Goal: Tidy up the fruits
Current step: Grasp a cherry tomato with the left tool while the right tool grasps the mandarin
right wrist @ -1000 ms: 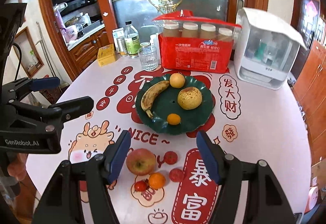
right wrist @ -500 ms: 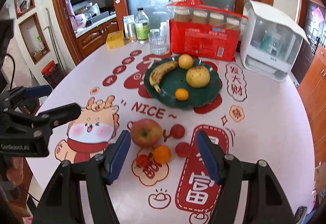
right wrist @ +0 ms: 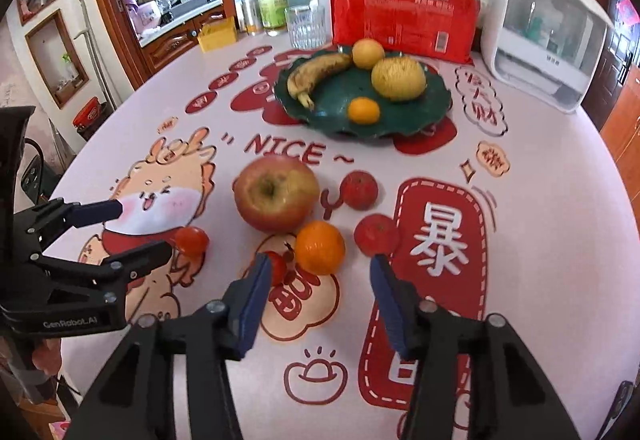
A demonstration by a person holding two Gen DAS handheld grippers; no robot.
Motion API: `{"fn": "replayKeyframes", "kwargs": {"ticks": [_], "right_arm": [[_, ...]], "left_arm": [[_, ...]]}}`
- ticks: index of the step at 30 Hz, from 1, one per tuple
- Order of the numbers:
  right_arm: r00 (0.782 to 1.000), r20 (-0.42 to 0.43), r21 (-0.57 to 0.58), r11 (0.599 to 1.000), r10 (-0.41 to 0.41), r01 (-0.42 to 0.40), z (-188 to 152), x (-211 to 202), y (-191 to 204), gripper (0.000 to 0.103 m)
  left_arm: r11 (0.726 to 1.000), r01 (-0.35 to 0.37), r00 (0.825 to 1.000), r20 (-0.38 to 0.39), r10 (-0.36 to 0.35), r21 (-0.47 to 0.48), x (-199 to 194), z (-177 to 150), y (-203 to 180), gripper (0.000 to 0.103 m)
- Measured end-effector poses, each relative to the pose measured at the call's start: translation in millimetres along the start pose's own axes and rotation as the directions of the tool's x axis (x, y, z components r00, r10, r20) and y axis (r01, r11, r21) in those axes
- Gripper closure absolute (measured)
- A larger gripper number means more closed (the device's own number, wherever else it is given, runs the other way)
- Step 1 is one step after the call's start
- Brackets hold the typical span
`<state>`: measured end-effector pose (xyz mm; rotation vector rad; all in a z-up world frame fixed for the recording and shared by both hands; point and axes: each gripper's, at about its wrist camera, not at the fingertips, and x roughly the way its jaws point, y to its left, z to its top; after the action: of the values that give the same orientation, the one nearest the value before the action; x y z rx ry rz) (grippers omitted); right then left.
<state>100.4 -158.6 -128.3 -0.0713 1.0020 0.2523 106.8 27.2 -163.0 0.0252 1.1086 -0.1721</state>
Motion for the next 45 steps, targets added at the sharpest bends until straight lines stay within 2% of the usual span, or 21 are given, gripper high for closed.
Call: {"fn": "replayKeyframes", "kwargs": {"ticks": [7, 11, 18, 25, 38, 42, 45], "right_arm": [[1.0, -0.017, 0.045, 0.999, 0.014, -0.014, 0.6, 19.0, -0.9, 0.059], [1.0, -0.024, 0.059, 0.998, 0.014, -0.012, 1.6, 27.2, -2.7, 0.059], [1.0, -0.018, 0.081, 0.997, 0.02, -0.018, 2.7, 34.1, -5.6, 0.062], [0.999, -0.022, 0.07, 0.997, 0.027, -0.025, 4.3, 36.9, -2.5, 0.067], [1.0, -0.01, 0.061, 0.998, 0.002, -0.002, 9.5, 39.8, 0.9, 0.068], [0.996, -0.003, 0.114, 0.989, 0.09, -0.09, 6.4, 38.0, -9.8, 0.069], [0.995, 0.013, 0.108, 0.989, 0.099, -0.1, 4.9, 31.1, -10.0, 0.069]], "left_arm": [[1.0, 0.018, 1.0, -0.024, -0.018, 0.018, 15.1, 2.4, -1.6, 0.028], [0.999, 0.036, 0.998, -0.05, -0.035, 0.024, 25.3, 5.0, -3.7, 0.041], [0.998, 0.041, 0.998, -0.053, -0.038, 0.05, 33.4, 7.6, -11.7, 0.051], [0.997, 0.048, 0.998, -0.049, -0.045, 0.062, 33.6, 9.5, -21.0, 0.076], [0.999, 0.054, 0.997, -0.059, -0.053, 0.009, 31.9, 7.6, -17.5, 0.077], [0.998, 0.057, 0.997, -0.055, -0.057, -0.004, 28.5, 7.6, -14.0, 0.077], [0.998, 0.061, 0.997, -0.048, -0.061, -0.013, 23.6, 8.4, -11.3, 0.077]]}}
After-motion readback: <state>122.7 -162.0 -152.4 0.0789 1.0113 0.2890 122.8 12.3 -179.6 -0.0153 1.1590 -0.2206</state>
